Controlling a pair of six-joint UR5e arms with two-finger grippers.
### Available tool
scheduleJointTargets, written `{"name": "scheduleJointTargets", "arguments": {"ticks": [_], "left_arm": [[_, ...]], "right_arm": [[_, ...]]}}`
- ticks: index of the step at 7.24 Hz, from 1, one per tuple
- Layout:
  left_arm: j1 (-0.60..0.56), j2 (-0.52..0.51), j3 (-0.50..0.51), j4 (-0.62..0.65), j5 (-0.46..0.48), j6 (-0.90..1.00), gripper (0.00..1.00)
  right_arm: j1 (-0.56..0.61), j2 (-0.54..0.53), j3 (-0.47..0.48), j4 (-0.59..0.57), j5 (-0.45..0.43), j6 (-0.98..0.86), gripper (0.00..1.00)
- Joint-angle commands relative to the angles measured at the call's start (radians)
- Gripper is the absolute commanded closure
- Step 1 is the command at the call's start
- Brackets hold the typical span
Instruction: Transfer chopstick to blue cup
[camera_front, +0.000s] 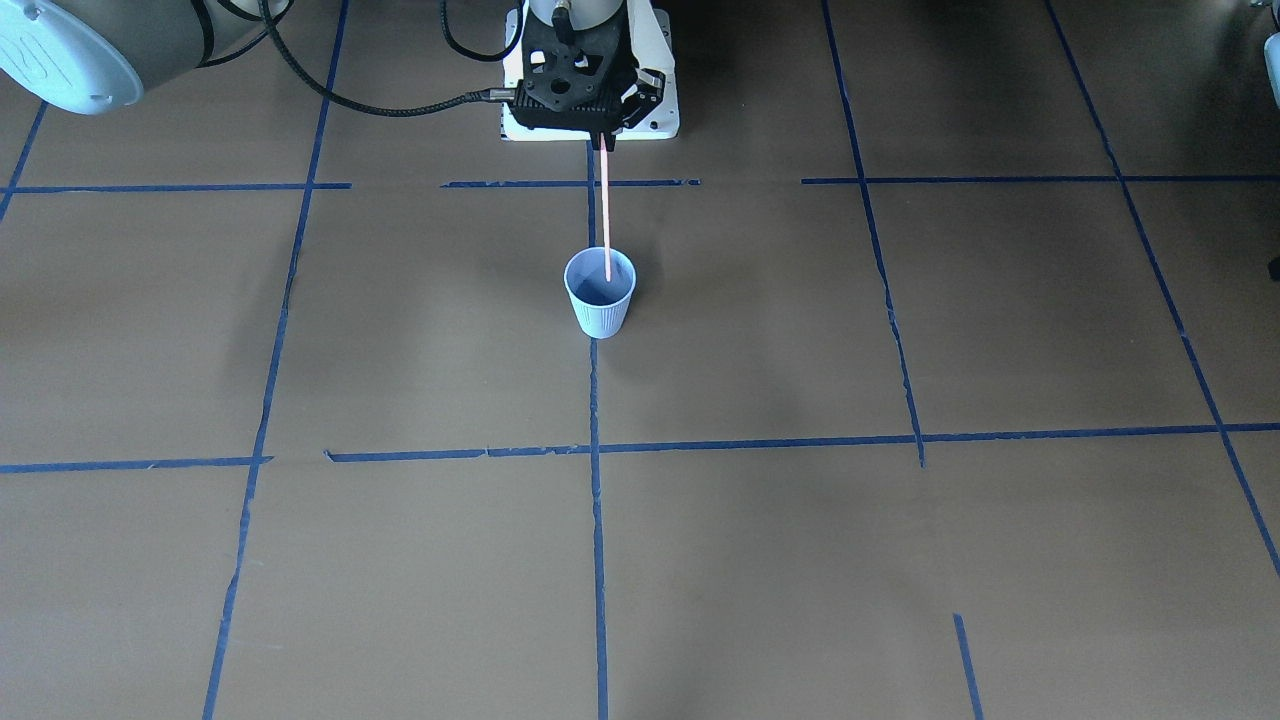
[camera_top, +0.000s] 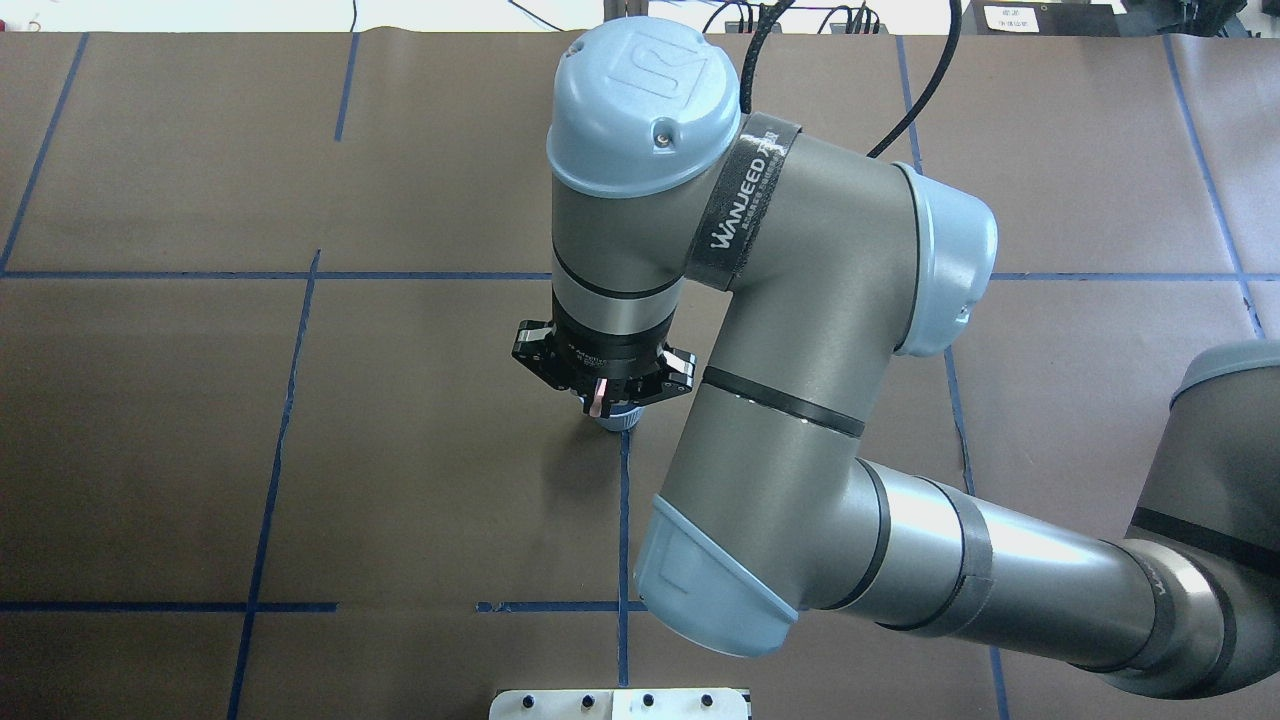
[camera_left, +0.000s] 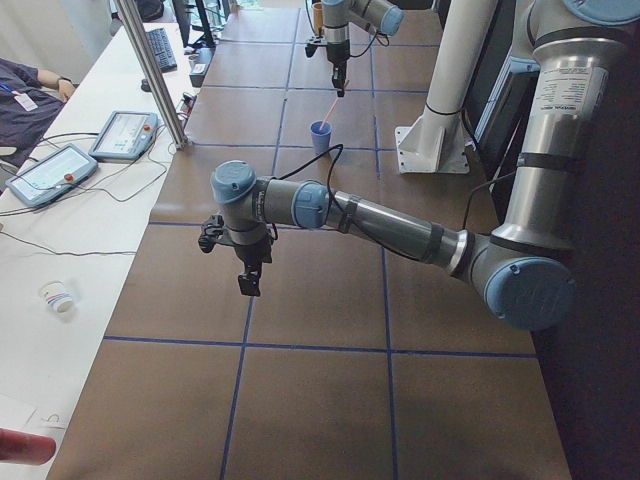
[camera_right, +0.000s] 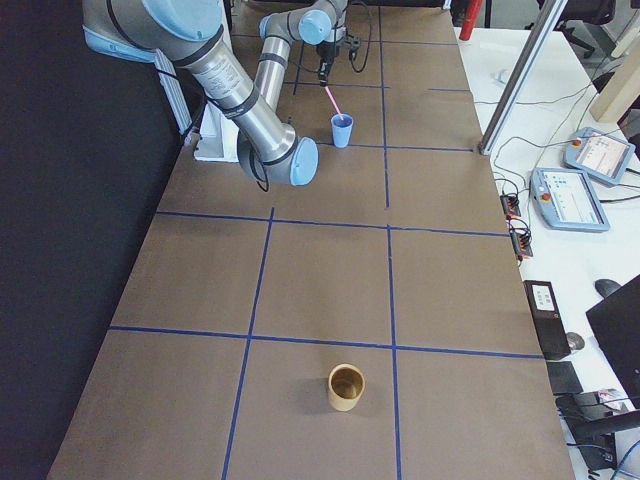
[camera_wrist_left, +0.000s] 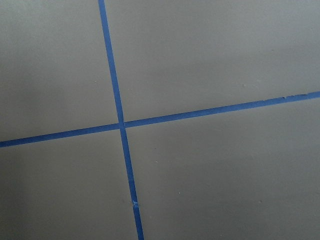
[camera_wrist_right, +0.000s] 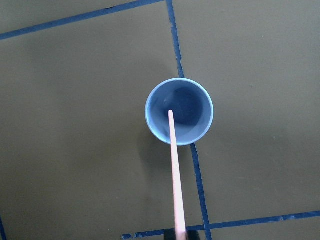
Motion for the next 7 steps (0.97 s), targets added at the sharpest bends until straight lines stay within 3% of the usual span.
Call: {"name": "scheduleJointTargets", "arguments": {"ticks": [1,2,6,7], "left_arm": [[0.0,0.001,0.0,0.0,0.0,0.0,0.0],[0.0,0.001,0.0,0.0,0.0,0.0,0.0],[0.0,0.002,0.003,0.0,0.0,0.0,0.0],[0.0,0.005,0.006,0.0,0.0,0.0,0.0]], "right_arm": [[-0.004,-0.008,-0.024,0.032,-0.001,-0.005,0.63],[-0.004,-0.041,-0.027,0.12,-0.001,0.004,0.01],[0.034,-0.077,0.011,0.138,-0.058,-0.007,0.0],[0.057,-0.193,0.125,0.155,-0.096,-0.025,0.0]]}}
